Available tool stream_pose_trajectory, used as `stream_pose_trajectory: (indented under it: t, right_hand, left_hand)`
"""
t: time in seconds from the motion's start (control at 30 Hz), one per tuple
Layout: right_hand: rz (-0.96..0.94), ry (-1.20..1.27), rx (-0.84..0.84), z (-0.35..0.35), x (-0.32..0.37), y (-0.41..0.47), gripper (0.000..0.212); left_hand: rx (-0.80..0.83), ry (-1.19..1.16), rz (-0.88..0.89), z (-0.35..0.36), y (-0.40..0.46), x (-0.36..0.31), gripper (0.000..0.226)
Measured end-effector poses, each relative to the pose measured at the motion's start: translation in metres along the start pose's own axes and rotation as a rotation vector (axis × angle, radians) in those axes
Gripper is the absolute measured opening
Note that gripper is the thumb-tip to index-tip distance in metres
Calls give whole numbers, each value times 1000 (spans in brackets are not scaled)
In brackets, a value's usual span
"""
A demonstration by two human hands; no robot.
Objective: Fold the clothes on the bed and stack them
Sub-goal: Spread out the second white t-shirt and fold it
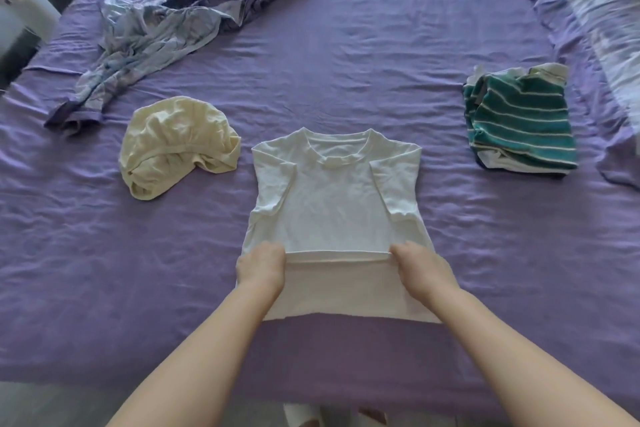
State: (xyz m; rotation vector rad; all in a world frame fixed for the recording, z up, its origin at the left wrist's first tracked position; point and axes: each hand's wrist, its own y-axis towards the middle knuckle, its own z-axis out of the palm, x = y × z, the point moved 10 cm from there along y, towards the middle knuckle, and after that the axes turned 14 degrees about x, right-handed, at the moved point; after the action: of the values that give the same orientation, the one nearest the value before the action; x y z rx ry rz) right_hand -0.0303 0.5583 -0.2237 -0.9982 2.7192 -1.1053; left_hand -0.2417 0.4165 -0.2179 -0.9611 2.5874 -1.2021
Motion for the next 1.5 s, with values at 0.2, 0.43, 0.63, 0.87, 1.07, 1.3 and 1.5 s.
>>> stream_pose_trajectory:
  t: [0.2,0.43,0.63,0.87,1.07,1.3,1.5]
  right_hand:
    - [111,49,-153,-54,-24,29,16]
    - [58,318,-213,-120,-37,88,18]
    - [120,451,-250,-147,-54,138,17]
    - [164,577,-342,-162,-74,176,14]
    - [153,603,-363,-172,-80,197,14]
    - [-115,226,-417,-171,-11,208,12]
    - [-59,357,-317,-157,-13,237,15]
  left_hand:
    - [-156,-44,107,-68,41,4,37]
    - [-148,-94,345,-135,107,9,46]
    - [-174,-183,409,-167,169,15,34]
    - [-225,-365,376,-199,220,20,22]
    - [-289,-343,327,-207,239,26,22]
    - [-452,-283,459,-203,210,-23,14]
    - [-315,-444,364,-188,233,-29,15]
